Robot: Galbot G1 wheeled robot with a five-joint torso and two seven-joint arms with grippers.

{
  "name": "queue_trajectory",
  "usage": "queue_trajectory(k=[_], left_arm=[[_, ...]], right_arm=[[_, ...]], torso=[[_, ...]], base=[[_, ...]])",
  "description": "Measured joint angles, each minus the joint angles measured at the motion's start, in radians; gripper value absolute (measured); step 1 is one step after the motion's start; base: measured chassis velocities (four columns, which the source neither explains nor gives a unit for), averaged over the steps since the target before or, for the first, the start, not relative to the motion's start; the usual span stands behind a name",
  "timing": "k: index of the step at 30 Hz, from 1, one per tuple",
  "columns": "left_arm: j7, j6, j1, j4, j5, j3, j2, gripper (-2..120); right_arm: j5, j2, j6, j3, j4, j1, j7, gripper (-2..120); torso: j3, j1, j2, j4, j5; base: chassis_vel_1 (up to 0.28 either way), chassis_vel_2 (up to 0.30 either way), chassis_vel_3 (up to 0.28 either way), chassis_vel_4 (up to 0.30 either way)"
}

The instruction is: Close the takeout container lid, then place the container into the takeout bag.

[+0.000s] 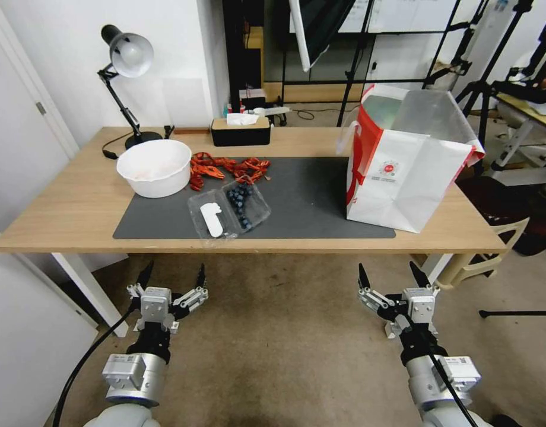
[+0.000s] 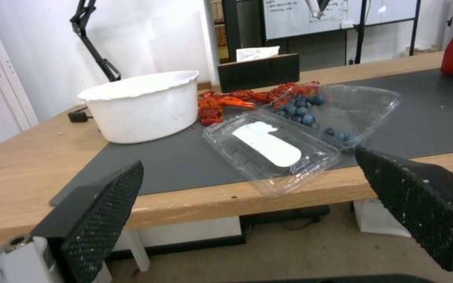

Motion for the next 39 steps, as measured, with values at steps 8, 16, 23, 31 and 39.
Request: queue_trajectory(k=[8,16,23,31,39], left_arm=[[0.0,0.0,0.0,0.0,0.0,0.0,0.0,100],[0.0,0.0,0.0,0.0,0.0,0.0,0.0,100],[0.0,0.0,0.0,0.0,0.0,0.0,0.0,100],[0.0,0.0,0.0,0.0,0.0,0.0,0.0,100],[0.0,0.0,0.0,0.0,0.0,0.0,0.0,100]], right_arm=[[0.0,0.0,0.0,0.0,0.0,0.0,0.0,100],[0.0,0.0,0.0,0.0,0.0,0.0,0.0,100],[0.0,0.0,0.0,0.0,0.0,0.0,0.0,100],[0.0,0.0,0.0,0.0,0.0,0.0,0.0,100],[0.0,0.0,0.0,0.0,0.0,0.0,0.0,100]], torso=[[0.0,0.0,0.0,0.0,0.0],[0.0,0.0,0.0,0.0,0.0],[0.0,0.0,0.0,0.0,0.0],[0.0,0.0,0.0,0.0,0.0],[0.0,0.0,0.0,0.0,0.0]], base=[[0.0,0.0,0.0,0.0],[0.0,0.0,0.0,0.0],[0.0,0.0,0.0,0.0],[0.0,0.0,0.0,0.0],[0.0,0.0,0.0,0.0]])
